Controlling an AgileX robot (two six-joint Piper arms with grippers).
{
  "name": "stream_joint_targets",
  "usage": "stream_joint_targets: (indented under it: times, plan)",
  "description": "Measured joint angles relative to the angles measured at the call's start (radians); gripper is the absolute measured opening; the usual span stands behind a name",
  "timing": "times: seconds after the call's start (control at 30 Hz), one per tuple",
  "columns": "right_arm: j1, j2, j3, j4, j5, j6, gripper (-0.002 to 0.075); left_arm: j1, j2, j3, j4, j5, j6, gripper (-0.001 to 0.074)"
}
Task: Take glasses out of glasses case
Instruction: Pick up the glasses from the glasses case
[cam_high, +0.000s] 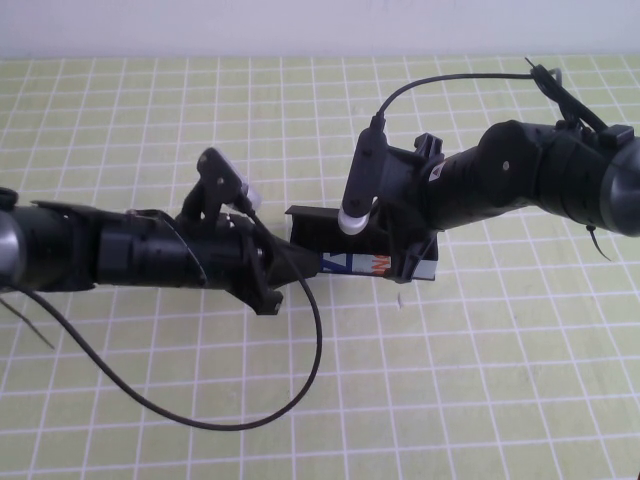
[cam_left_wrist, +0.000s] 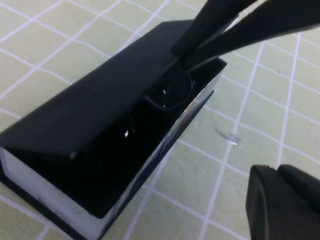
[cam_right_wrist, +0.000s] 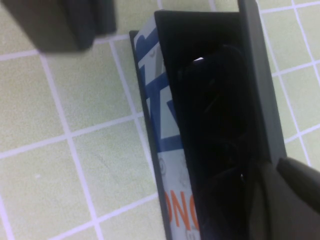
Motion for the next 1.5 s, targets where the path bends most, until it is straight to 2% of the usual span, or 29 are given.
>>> stream_joint_targets:
  times: [0.27,0.6,1.07,1.5]
  plan:
    - [0.000,0.000,0.000,0.000,0.000,0.000,-0.0003,0.000,0.120,-0.032,-0.092,0.008,0.173,-0.0004]
    - [0.000,0.000,0.000,0.004,-0.004,0.000,-0.0003,0.000,0.160,-0.107,-0.102,0.055,0.223,-0.0004]
    - [0.000,0.000,0.000,0.028,-0.004,0.000,-0.0003,-0.002,0.194,-0.147,-0.102,0.001,0.357,-0.0004]
    - [0.000,0.000,0.000,0.038,-0.002,0.000,-0.0003,-0.002,0.228,-0.162,-0.102,0.016,0.364,-0.0004]
